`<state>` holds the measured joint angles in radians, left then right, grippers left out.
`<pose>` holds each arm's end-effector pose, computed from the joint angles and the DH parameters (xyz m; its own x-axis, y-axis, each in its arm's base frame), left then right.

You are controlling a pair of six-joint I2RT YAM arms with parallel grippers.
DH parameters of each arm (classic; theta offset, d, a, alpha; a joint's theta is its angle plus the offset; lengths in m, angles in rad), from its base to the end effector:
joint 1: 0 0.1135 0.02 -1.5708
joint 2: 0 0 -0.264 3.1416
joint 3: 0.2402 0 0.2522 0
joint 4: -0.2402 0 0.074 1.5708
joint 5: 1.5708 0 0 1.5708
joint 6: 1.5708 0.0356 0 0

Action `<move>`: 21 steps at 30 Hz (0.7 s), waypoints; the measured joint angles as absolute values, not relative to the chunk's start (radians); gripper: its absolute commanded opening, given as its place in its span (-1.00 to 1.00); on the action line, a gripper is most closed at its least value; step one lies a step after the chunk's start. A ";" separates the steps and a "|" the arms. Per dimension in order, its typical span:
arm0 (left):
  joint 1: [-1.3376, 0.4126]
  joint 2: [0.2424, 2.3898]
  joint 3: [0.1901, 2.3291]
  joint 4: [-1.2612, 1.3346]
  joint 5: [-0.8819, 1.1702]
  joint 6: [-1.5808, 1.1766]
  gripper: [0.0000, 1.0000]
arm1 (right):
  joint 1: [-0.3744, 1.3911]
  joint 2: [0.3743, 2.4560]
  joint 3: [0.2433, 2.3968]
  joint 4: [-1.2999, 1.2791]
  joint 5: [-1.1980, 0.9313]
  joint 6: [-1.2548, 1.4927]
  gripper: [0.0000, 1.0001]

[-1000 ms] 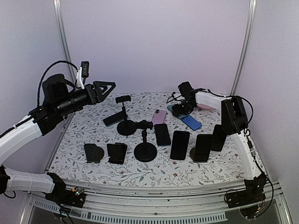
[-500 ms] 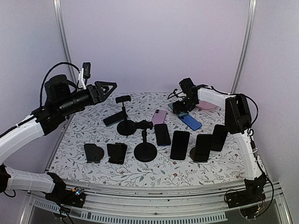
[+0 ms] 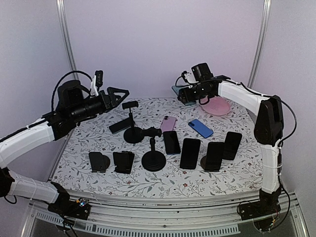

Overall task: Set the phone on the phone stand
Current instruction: Pick up the phone at the center of the board, then pass from the right arm to the left

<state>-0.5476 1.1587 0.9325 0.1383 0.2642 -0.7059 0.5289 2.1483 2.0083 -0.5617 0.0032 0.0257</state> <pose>0.2294 -0.1508 0.3494 -0.5271 -0.4120 -0.7432 0.5029 0.5538 -0.6637 0.4307 0.2516 0.2892 -0.5700 -0.3034 -0.7635 -0.4880 0.8727 0.0176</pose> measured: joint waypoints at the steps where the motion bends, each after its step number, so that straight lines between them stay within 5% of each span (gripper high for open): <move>1: -0.548 1.170 0.934 0.139 0.266 -0.713 0.44 | 0.543 2.129 1.995 -0.554 0.010 0.026 -0.02; 21: -0.638 1.394 1.087 0.170 0.249 -0.861 0.37 | 0.905 1.826 1.831 -0.466 0.187 0.019 -0.02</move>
